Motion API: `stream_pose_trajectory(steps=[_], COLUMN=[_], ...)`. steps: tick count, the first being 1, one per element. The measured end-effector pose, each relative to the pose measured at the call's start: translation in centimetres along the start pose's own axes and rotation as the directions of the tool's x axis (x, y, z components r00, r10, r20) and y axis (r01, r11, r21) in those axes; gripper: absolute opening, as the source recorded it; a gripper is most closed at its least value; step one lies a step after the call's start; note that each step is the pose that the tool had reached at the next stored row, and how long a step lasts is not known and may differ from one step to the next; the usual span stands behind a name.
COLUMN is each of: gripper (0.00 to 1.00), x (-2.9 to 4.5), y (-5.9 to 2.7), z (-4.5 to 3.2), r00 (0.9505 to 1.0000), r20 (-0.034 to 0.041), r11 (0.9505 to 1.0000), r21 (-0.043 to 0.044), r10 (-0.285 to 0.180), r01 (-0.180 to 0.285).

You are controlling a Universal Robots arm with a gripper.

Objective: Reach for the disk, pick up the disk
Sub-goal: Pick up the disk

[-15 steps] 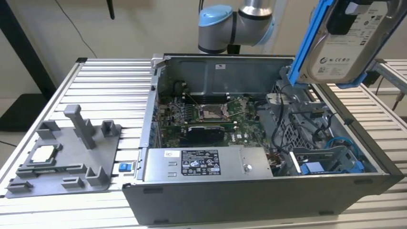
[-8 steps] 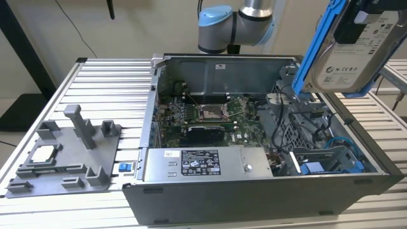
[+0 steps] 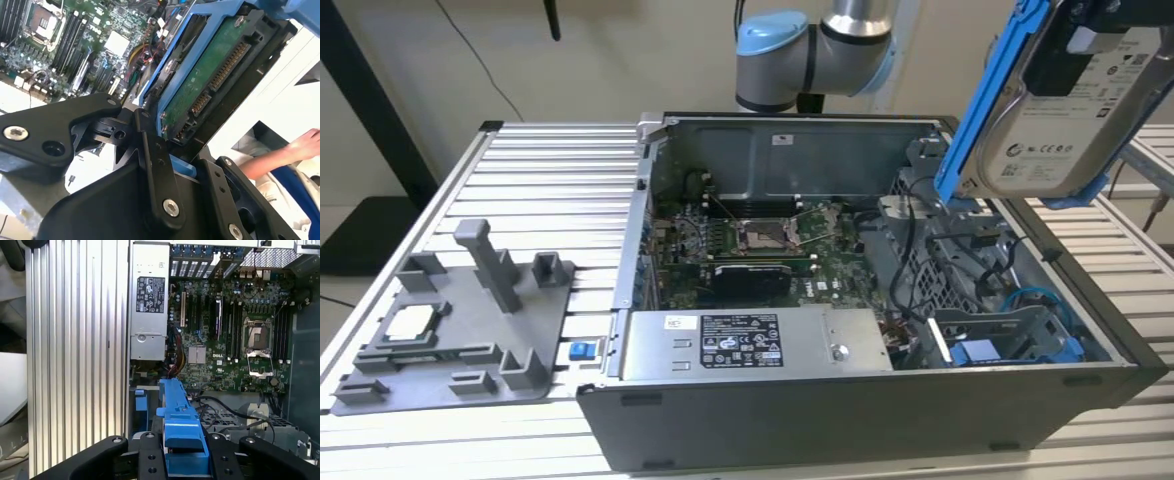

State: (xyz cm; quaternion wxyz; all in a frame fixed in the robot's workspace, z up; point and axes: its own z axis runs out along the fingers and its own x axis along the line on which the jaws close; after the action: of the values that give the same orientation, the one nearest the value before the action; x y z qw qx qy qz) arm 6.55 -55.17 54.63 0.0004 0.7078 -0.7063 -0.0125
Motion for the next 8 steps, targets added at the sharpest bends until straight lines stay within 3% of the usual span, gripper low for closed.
stream_pose_trajectory(steps=[8], gripper=[0.0], x=[0.0], y=[-0.01], z=[0.19], r00=[1.0], r20=[0.0001], r11=[1.0], r21=[0.0], r10=[0.0], r01=[0.0])
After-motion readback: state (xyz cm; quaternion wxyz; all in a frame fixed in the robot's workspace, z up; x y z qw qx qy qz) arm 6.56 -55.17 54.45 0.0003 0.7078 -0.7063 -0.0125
